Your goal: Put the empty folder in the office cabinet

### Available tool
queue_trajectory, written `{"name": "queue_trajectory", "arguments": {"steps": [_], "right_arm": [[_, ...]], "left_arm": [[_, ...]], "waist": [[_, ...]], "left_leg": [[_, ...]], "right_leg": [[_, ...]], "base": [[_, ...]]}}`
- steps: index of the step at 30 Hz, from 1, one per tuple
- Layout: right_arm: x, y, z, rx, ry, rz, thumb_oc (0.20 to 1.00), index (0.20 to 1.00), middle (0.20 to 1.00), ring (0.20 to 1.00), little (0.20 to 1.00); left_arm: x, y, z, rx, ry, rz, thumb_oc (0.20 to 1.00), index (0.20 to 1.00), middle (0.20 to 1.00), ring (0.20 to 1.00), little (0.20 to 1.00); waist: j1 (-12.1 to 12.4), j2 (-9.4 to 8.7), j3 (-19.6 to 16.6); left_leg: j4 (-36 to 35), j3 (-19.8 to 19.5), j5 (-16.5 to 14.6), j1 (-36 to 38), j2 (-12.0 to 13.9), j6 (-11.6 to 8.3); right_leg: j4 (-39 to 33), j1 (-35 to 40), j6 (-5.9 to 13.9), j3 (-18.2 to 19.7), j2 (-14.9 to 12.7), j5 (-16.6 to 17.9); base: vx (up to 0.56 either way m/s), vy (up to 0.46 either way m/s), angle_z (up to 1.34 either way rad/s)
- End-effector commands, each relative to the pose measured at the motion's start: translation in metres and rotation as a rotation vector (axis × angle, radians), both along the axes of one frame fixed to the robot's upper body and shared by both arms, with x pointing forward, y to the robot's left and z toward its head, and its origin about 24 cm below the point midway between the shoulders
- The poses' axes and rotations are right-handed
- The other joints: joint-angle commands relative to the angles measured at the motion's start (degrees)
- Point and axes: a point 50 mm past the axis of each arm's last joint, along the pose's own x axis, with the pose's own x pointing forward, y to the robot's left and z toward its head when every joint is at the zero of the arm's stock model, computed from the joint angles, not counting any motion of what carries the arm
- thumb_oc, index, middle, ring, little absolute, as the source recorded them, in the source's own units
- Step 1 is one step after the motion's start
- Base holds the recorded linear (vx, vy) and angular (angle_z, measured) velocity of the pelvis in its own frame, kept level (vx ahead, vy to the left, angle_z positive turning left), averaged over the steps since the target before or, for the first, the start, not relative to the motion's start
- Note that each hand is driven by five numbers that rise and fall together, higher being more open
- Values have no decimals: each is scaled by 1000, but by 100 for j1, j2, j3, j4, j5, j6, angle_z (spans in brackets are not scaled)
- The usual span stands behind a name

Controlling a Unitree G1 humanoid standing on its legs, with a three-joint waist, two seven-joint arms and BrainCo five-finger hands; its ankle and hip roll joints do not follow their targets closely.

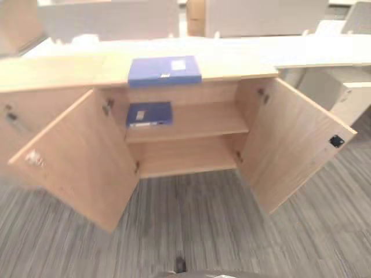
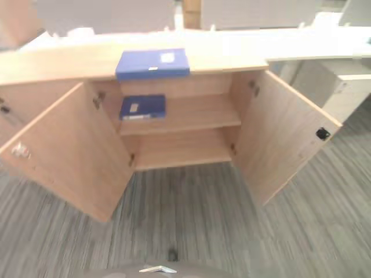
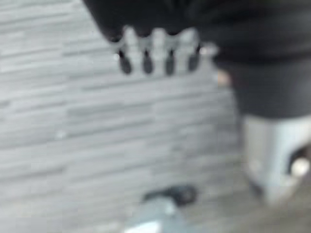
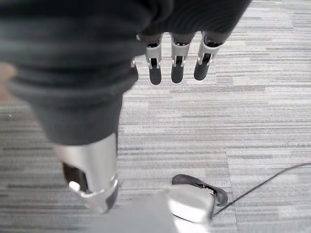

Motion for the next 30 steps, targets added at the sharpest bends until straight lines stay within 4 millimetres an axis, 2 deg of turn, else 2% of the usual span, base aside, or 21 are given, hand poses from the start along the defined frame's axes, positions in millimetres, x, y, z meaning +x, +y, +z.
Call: {"name": "queue_trajectory", "arguments": {"steps": [1,3,4,6,7,8,9,12,13,14,15,17,19,21,22,23,25,26,28,29,30], "right_arm": [[38,-7,7,-29,-98,23,1000,1000,1000,1000,1000],[40,-7,7,-29,-103,27,1000,1000,1000,1000,1000],[42,-7,7,-29,-109,24,1000,1000,1000,1000,1000],[44,-8,8,-32,-122,3,1000,1000,1000,1000,1000],[44,-9,8,-31,-133,-39,1000,1000,1000,1000,1000],[44,-9,8,-29,-134,-49,1000,1000,1000,1000,1000],[44,-9,8,-29,-134,-49,1000,1000,1000,1000,1000],[35,-10,7,-28,-113,-68,1000,1000,1000,1000,1000],[23,-11,5,-29,-77,-82,1000,1000,1000,1000,1000],[23,-11,5,-29,-77,-82,1000,1000,1000,1000,1000],[13,-14,5,-41,-45,-87,1000,1000,1000,1000,1000],[9,-15,5,-43,-33,-87,1000,1000,1000,1000,1000],[6,-17,5,-52,-27,-85,1000,1000,1000,1000,1000],[9,-20,6,-60,-41,-95,1000,1000,1000,1000,1000],[11,-21,7,-62,-50,-96,1000,1000,1000,1000,1000],[11,-21,7,-62,-51,-96,1000,1000,1000,1000,1000],[20,-23,8,-67,-83,-91,1000,1000,1000,1000,1000],[22,-25,9,-72,-90,-91,1000,1000,1000,1000,1000],[24,-26,10,-76,-98,-91,1000,1000,1000,1000,1000],[27,-27,10,-79,-108,-89,1000,1000,1000,1000,1000],[27,-27,10,-79,-108,-89,1000,1000,1000,1000,1000]], "left_arm": [[14,17,5,49,-32,46,1000,1000,1000,1000,1000],[17,18,6,52,-45,51,1000,1000,1000,1000,1000],[22,20,7,61,-61,47,1000,1000,1000,1000,1000],[23,21,8,67,-65,46,1000,1000,1000,1000,1000],[26,23,8,73,-76,49,1000,1000,1000,1000,1000],[27,23,9,77,-81,43,1000,1000,1000,1000,1000],[27,23,9,77,-81,43,1000,1000,1000,1000,1000],[29,23,9,84,-81,12,1000,1000,1000,1000,1000],[27,21,8,88,-71,-7,1000,1000,1000,1000,1000],[27,21,8,88,-71,-7,1000,1000,1000,1000,1000],[24,19,7,85,-64,3,1000,1000,1000,1000,1000],[24,18,7,80,-64,3,1000,1000,1000,1000,1000],[21,11,5,62,-58,1,1000,1000,1000,1000,1000],[23,10,5,55,-66,16,1000,1000,1000,1000,1000],[25,10,5,51,-73,19,1000,1000,1000,1000,1000],[25,10,5,51,-73,19,1000,1000,1000,1000,1000],[34,8,6,47,-102,18,1000,1000,1000,1000,1000],[36,7,7,46,-111,22,1000,1000,1000,1000,1000],[37,6,7,43,-114,22,1000,1000,1000,1000,1000],[38,5,7,41,-115,14,1000,1000,1000,1000,1000],[38,5,7,41,-115,14,1000,1000,1000,1000,1000]], "waist": [[14,-2,441],[-46,67,518],[-159,140,652],[-224,161,690],[-357,88,774],[-408,18,761],[-408,28,778],[-514,-145,741],[-527,-262,659],[-531,-259,664],[-538,-271,539],[-542,-268,488],[-540,-247,380],[-526,-285,391],[-513,-325,427],[-517,-324,428],[-444,-448,523],[-421,-483,548],[-406,-521,559],[-359,-581,547],[-354,-583,556]], "left_leg": [[8,-403,-403,183,-368,2],[8,-434,-445,281,-310,-9],[8,-509,-507,450,-226,-34],[8,-543,-545,506,-188,-65],[8,-623,-673,692,-182,-144],[8,-657,-725,736,-191,-183],[8,-658,-737,761,-178,-186],[8,-792,-969,1009,-144,-302],[8,-888,-1088,1116,-99,-346],[8,-893,-1091,1123,-95,-347],[8,-876,-1114,1180,97,-434],[8,-878,-1123,1214,187,-480],[68,-864,-1087,1305,461,-617],[568,-811,-1137,1170,604,-707],[986,-810,-1014,1019,646,-755],[1009,-816,-1026,1006,648,-757],[2023,-911,-665,561,665,-730],[2200,-898,-616,380,671,-674],[2189,-825,-645,215,693,-628],[1835,-745,-761,72,668,-583],[1825,-739,-760,91,665,-581]], "right_leg": [[-444,151,58,-307,-732,1131],[-428,-71,-8,-383,-708,1001],[-750,-356,-44,-421,-587,737],[-1112,-459,-38,-392,-466,709],[-1967,-610,92,-140,-236,778],[-2402,-682,177,-6,-158,903],[-2428,-644,176,-14,-145,910],[-3226,-658,316,68,-20,1218],[-3525,-443,300,45,30,1257],[-3533,-431,300,38,32,1258],[-3658,-274,252,-18,162,1254],[-3683,-218,215,-58,228,1221],[-3732,-47,75,-95,451,1023],[-3769,138,-31,-76,540,865],[-3773,238,-96,-58,573,821],[-3773,238,-98,-63,574,821],[-3799,462,-271,6,634,695],[-3809,523,-296,4,613,644],[-3827,583,-299,-1,575,602],[-3845,670,-267,44,529,561],[-3847,682,-265,48,526,560]], "base": [[156,153,-3],[140,18,14],[208,-95,21],[229,-124,26],[269,-177,21],[275,-177,20],[199,-138,18],[314,-242,44],[308,-268,59],[387,-388,71],[274,-281,74],[259,-260,48],[269,-272,13],[186,-230,-12],[100,-151,-20],[82,-147,-11],[131,-199,-15],[114,-150,-3],[111,-41,-1],[144,-25,-9],[167,22,-1]]}}
